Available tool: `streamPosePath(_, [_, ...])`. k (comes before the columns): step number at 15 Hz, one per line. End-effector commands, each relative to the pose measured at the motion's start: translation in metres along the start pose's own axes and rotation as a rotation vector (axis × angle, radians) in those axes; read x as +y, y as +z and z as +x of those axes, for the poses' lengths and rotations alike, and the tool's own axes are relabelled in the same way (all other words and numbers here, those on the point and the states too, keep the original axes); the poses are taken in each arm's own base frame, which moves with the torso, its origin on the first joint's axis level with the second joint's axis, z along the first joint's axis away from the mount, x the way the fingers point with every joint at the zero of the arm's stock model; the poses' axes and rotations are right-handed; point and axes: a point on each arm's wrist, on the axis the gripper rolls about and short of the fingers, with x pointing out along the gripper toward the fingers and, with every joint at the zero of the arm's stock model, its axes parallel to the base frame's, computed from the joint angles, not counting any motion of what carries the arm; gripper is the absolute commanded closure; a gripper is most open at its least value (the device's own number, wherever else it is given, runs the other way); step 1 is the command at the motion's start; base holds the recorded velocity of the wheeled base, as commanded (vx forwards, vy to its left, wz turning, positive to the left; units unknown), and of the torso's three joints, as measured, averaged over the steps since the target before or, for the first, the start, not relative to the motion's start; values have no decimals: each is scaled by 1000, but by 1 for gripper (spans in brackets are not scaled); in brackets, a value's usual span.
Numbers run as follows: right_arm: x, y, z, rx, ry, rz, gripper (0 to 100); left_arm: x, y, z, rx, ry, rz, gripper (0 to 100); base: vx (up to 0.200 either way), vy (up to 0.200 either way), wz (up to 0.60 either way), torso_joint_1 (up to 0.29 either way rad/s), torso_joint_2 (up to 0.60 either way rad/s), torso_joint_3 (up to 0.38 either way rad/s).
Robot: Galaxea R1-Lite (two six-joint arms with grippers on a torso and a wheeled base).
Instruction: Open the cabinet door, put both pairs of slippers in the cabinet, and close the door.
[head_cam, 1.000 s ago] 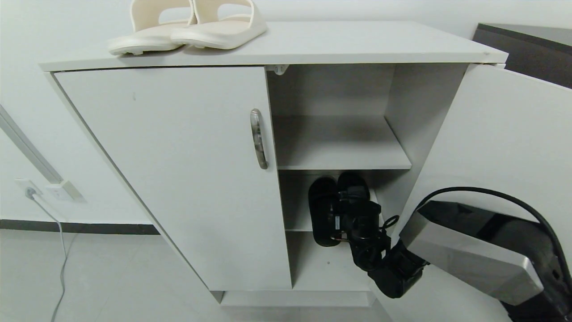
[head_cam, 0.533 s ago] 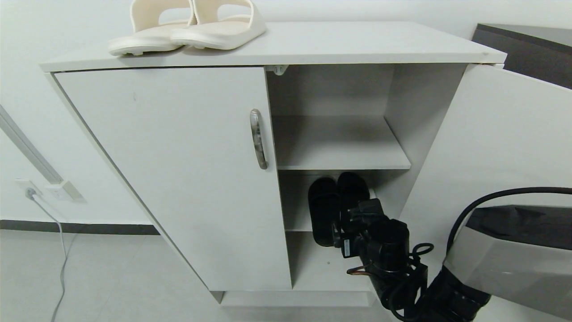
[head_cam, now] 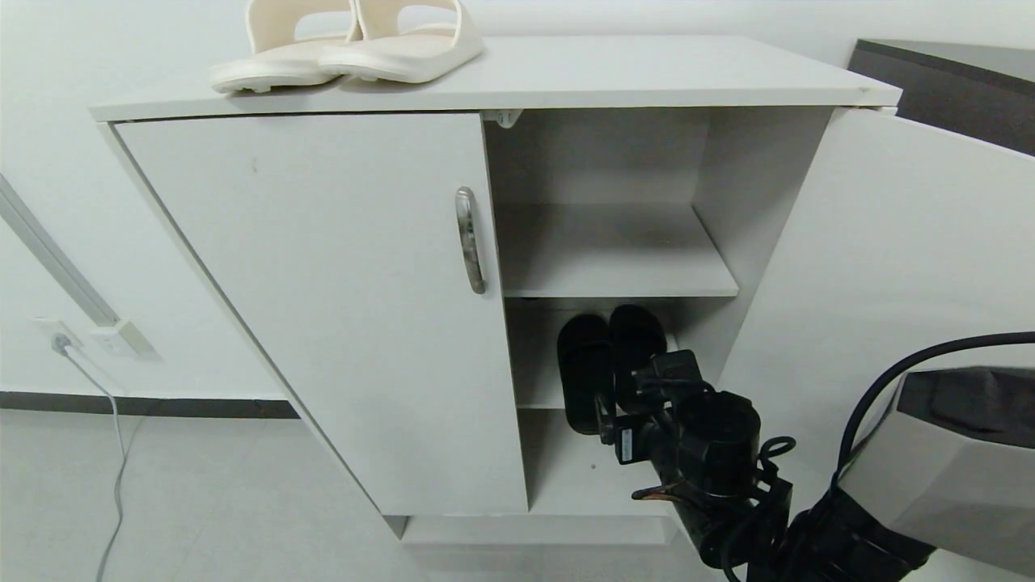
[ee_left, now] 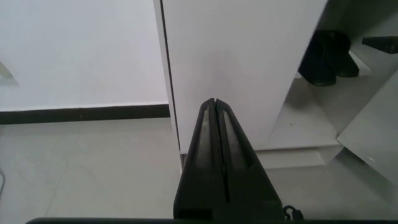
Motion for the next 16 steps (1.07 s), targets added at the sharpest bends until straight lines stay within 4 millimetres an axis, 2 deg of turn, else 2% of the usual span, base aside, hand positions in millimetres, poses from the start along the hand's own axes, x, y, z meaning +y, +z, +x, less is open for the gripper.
streamPosePath(1, [1,0,-1,-1,5,0,0,0,0,0,1,0,0,100,-200,0,0,-2,2,2])
streamPosePath(5, [2,-3,-1,6,4,-2,0,0,0,0,1,0,-3,100,-200,0,0,1,1,5])
streamPosePath(16, [2,-5,-1,9,6,-3,0,0,0,0,1,0,-1,100,0,0,0,0,0,0])
